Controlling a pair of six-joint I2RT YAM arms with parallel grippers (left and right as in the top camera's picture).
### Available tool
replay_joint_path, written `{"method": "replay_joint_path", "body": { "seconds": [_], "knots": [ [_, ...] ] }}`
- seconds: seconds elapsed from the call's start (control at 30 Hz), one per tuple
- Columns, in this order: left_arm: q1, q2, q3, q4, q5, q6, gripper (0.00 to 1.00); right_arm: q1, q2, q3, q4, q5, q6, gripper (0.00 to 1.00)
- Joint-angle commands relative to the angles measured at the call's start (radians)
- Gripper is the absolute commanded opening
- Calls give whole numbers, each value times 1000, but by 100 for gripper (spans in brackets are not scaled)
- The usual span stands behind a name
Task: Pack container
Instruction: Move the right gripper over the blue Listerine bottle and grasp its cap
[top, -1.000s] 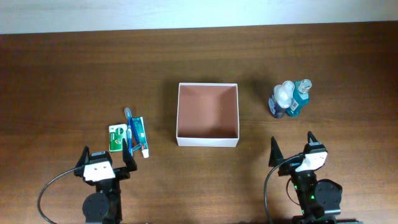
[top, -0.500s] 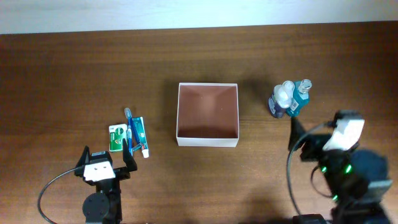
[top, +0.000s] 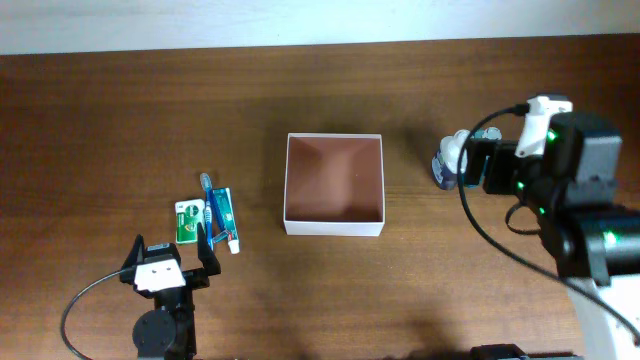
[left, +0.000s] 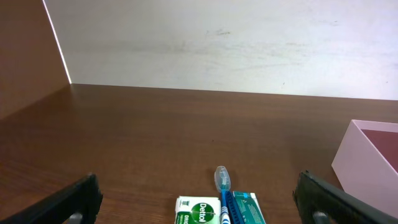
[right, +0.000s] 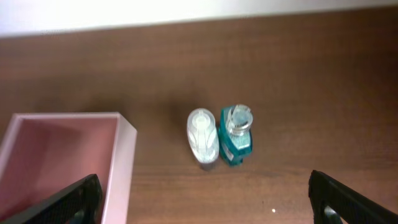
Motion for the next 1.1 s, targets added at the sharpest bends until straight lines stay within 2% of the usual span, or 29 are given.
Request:
{"method": "replay_joint_path", "body": {
  "seconds": [0.0, 0.13, 0.27, 0.53, 0.67, 0.77, 1.07],
  "knots": [
    [6, -10, 0, -7, 7, 19, 100, -3, 65, 23, -6, 17, -28, 96],
    [6, -10, 0, -7, 7, 19, 100, -3, 137, 24, -3, 42, -28, 76],
    [6, -10, 0, -7, 7, 19, 100, -5, 185, 24, 12, 138, -27, 62],
    [6, -10, 0, -7, 7, 19, 100, -37, 260, 24, 70, 148, -26, 61],
    [6, -10, 0, -7, 7, 19, 100, -68, 298, 24, 96, 146, 7, 54],
    [6, -10, 0, -7, 7, 19, 100, -91, 327, 23, 123, 143, 18, 54],
    [6, -10, 0, -7, 7, 19, 100, -103, 393, 23, 175, 101, -81, 55]
  ]
}}
